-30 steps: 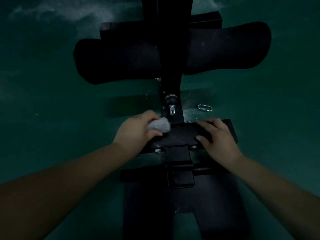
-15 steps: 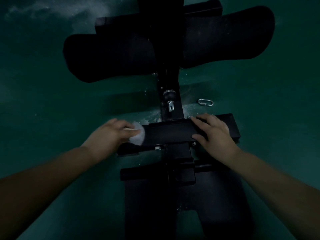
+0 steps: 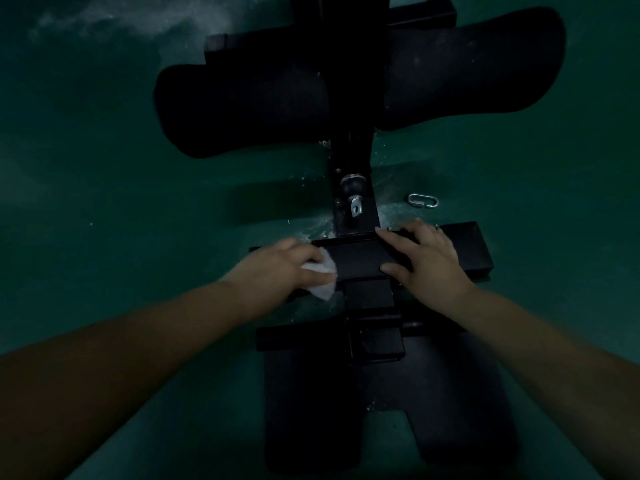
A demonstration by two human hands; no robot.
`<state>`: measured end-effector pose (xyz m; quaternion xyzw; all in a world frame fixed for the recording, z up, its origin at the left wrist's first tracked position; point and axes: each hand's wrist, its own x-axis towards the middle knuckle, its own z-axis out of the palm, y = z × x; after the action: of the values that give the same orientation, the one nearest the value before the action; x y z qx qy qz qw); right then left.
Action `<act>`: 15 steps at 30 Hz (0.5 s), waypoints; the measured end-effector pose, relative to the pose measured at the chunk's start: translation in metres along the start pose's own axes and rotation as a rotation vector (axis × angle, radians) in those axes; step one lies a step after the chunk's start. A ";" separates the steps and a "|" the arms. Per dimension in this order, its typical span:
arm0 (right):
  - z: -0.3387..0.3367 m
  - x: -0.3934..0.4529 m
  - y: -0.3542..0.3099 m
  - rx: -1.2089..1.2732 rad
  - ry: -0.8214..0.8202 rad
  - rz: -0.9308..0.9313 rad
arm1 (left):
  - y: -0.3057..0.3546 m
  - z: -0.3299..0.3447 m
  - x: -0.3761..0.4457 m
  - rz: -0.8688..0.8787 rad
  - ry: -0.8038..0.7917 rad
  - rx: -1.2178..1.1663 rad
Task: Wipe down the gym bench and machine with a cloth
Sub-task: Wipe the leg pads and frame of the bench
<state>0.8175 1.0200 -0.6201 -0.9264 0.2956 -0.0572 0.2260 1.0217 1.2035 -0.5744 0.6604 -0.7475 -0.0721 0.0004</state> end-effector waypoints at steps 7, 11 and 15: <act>0.001 0.000 0.001 0.012 -0.003 -0.007 | -0.034 -0.006 -0.052 -0.096 -0.046 -0.010; 0.001 0.000 0.003 0.007 -0.003 -0.018 | 0.001 -0.014 -0.014 -0.189 0.147 -0.258; -0.002 0.003 0.011 0.006 -0.030 -0.070 | 0.045 -0.008 0.038 -0.248 0.126 -0.395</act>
<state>0.8139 1.0097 -0.6230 -0.9363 0.2592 -0.0520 0.2311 0.9728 1.1702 -0.5647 0.7376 -0.6304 -0.1749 0.1674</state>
